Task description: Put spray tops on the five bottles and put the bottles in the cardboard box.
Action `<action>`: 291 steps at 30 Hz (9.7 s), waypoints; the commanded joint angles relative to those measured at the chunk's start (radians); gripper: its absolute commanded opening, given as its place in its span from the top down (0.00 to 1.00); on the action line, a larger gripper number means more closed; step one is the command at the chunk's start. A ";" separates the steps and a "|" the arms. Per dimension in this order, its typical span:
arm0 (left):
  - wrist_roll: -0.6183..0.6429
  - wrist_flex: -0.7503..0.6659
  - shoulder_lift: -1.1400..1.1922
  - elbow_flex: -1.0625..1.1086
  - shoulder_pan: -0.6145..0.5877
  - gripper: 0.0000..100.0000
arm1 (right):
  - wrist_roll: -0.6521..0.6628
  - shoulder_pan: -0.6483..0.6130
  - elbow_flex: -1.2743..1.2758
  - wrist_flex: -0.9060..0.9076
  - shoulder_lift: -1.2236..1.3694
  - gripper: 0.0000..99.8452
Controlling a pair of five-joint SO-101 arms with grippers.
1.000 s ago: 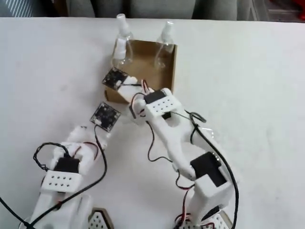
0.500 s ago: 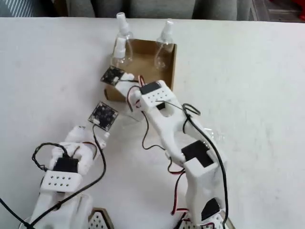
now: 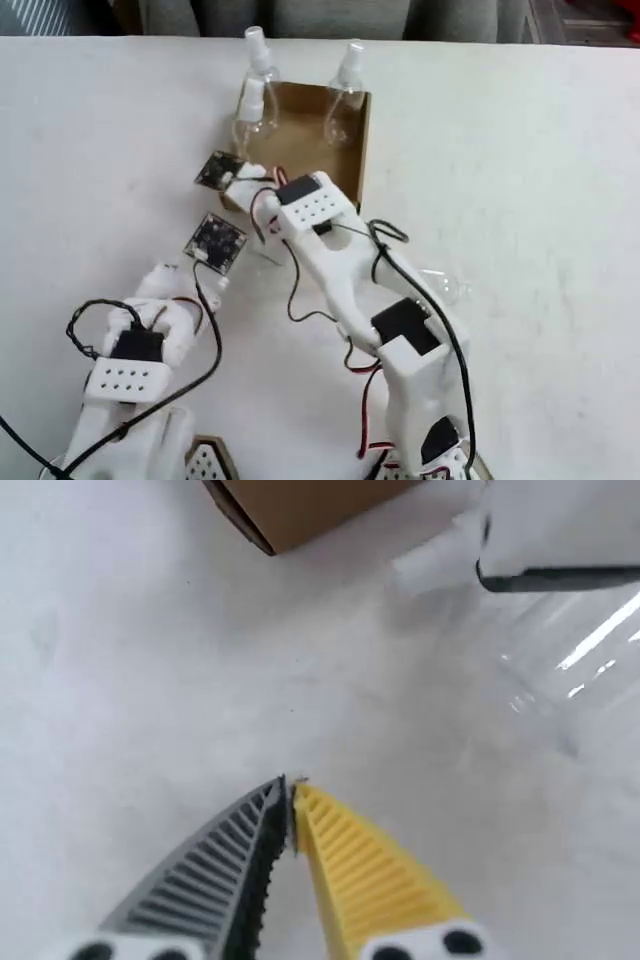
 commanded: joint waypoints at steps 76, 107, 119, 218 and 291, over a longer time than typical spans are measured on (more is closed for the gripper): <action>-0.014 -0.046 -0.002 -0.055 -0.033 0.98 | 0.325 0.125 0.126 0.047 -0.286 0.89; -0.005 0.092 -0.002 -0.081 -0.203 0.98 | 0.284 0.130 0.068 0.101 -0.193 0.89; -0.011 0.092 -0.002 -0.083 -0.206 0.98 | 0.387 0.130 0.063 -0.012 -0.102 0.87; -0.014 0.069 -0.002 -0.077 -0.203 0.98 | 0.084 1.112 0.017 0.430 -0.470 0.98; 0.144 0.256 0.005 -0.147 -0.323 0.98 | 0.135 1.283 0.365 -0.134 -0.197 0.93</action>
